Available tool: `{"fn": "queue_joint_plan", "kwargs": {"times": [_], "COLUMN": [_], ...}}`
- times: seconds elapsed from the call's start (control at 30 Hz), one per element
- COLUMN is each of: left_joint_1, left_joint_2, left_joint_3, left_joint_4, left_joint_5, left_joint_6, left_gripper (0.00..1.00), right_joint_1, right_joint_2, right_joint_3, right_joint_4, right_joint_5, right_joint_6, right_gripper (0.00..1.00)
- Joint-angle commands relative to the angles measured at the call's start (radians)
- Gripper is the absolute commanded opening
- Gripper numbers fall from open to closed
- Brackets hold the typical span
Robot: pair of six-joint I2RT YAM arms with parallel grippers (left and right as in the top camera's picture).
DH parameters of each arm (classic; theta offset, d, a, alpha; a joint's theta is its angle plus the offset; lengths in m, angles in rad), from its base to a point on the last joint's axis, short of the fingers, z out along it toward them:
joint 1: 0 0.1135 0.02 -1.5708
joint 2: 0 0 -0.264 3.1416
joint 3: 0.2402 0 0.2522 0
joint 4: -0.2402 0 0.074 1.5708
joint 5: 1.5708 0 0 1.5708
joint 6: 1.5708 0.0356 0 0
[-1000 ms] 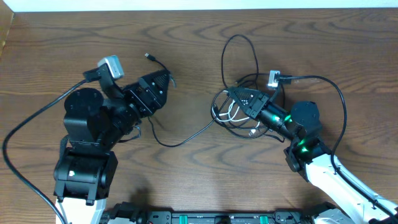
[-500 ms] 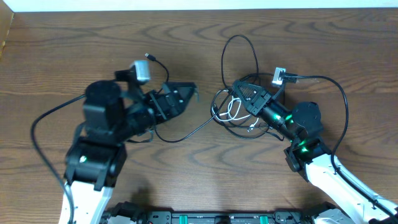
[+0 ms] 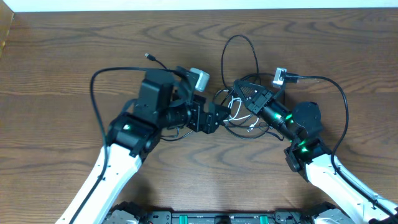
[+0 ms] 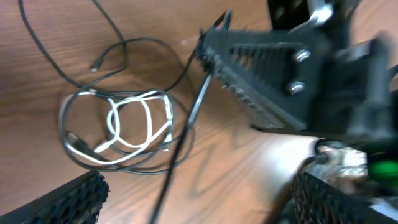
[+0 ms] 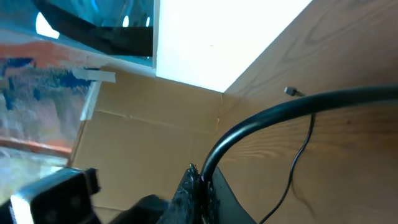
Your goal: Untangle cables
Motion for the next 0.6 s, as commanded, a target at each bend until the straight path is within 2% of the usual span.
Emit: {"fn": "queue_joint_plan", "kwargs": {"times": [0.0, 0.13, 0.17, 0.2, 0.23, 0.3, 0.33, 0.37, 0.4, 0.57], "left_joint_1": [-0.030, -0.077, -0.086, -0.092, -0.098, -0.098, -0.098, -0.098, -0.098, -0.096], "left_joint_2": [0.043, 0.115, 0.127, 0.136, 0.150, 0.155, 0.154, 0.152, 0.151, 0.142], "left_joint_3": [0.011, 0.011, 0.011, 0.011, 0.011, 0.011, 0.011, 0.011, 0.011, 0.011], "left_joint_4": [0.005, 0.023, 0.026, 0.029, 0.037, 0.043, 0.043, 0.043, 0.043, 0.047], "left_joint_5": [-0.120, -0.148, -0.148, -0.148, -0.149, -0.174, -0.200, -0.249, -0.270, -0.294], "left_joint_6": [0.115, 0.115, 0.115, 0.115, 0.115, 0.114, 0.114, 0.114, 0.114, 0.114], "left_gripper": [0.95, 0.93, 0.89, 0.80, 0.61, 0.36, 0.27, 0.11, 0.08, 0.08], "right_joint_1": [0.002, 0.004, 0.004, 0.004, 0.004, 0.004, 0.004, 0.004, 0.004, 0.004], "right_joint_2": [-0.012, -0.012, -0.012, -0.012, -0.012, -0.012, -0.012, -0.012, -0.012, -0.012], "right_joint_3": [0.003, 0.003, 0.003, 0.003, 0.003, 0.003, 0.003, 0.003, 0.003, 0.003], "right_joint_4": [0.006, 0.006, 0.006, 0.006, 0.006, 0.000, -0.006, -0.022, -0.031, -0.082], "right_joint_5": [-0.002, -0.017, -0.019, -0.024, -0.034, -0.041, -0.041, -0.040, -0.040, -0.041], "right_joint_6": [0.079, 0.154, 0.164, 0.167, 0.167, 0.167, 0.167, 0.167, 0.167, 0.167], "right_gripper": [0.01, 0.01, 0.01, 0.01, 0.01, 0.01, 0.01, 0.01, 0.01, 0.01]}}
